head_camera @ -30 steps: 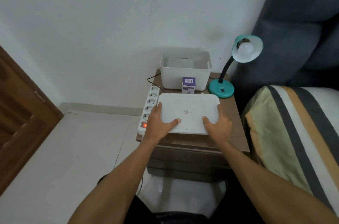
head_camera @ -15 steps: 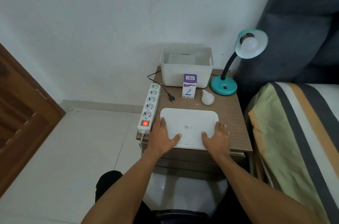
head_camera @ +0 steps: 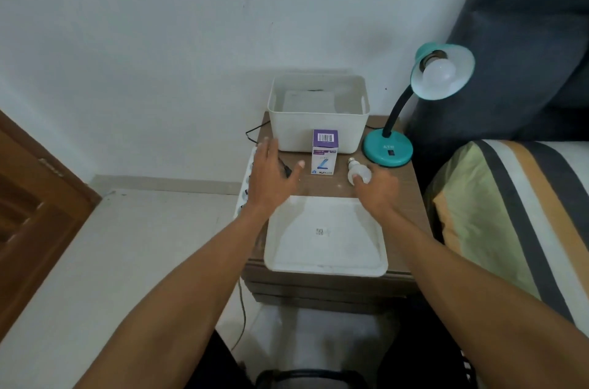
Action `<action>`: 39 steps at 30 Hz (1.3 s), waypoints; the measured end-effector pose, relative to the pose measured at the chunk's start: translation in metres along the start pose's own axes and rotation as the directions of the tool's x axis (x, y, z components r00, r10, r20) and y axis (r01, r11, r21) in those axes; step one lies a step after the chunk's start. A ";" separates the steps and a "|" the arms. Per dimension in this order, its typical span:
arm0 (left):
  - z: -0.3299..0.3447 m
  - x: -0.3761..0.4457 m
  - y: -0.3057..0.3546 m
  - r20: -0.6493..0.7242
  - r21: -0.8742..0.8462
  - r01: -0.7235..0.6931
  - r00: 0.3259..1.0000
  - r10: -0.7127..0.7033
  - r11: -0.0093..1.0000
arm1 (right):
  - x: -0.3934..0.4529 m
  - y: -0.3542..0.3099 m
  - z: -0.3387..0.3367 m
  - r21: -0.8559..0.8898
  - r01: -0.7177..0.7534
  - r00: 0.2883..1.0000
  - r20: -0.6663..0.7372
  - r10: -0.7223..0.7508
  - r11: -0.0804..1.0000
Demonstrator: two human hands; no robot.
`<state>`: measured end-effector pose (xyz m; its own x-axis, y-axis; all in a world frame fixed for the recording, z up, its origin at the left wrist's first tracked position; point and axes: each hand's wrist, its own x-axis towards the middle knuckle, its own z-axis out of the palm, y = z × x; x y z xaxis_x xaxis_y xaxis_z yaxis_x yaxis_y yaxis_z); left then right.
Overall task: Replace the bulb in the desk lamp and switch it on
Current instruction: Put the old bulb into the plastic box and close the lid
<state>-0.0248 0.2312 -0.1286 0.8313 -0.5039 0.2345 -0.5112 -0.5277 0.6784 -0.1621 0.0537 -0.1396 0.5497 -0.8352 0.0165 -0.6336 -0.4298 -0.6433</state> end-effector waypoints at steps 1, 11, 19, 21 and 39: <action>-0.002 0.019 0.002 -0.028 -0.020 -0.008 1.000 0.008 1.000 | 0.011 -0.004 0.001 0.005 -0.020 1.000 0.016 0.020 1.000; 0.002 0.158 0.000 0.052 -0.053 0.088 0.995 -0.086 0.995 | 0.066 -0.002 0.028 -0.006 -0.057 0.989 0.135 0.057 0.998; 0.015 0.182 -0.014 0.147 -0.086 0.121 0.983 -0.108 0.989 | 0.067 0.005 0.030 0.003 0.009 0.995 0.103 -0.010 1.000; 0.015 0.181 -0.015 0.155 -0.096 0.119 0.983 -0.104 0.988 | 0.063 0.002 0.024 0.065 0.065 0.996 0.053 -0.069 0.996; 0.012 0.176 -0.012 0.082 -0.184 0.010 0.997 0.005 0.983 | 0.139 -0.124 -0.006 0.242 0.375 0.912 0.078 -0.403 0.895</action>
<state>0.1246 0.1406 -0.1040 0.8081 -0.5608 0.1802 -0.4540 -0.3980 0.7972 -0.0104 -0.0110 -0.0535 0.7993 -0.5614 0.2143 -0.2291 -0.6144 -0.7550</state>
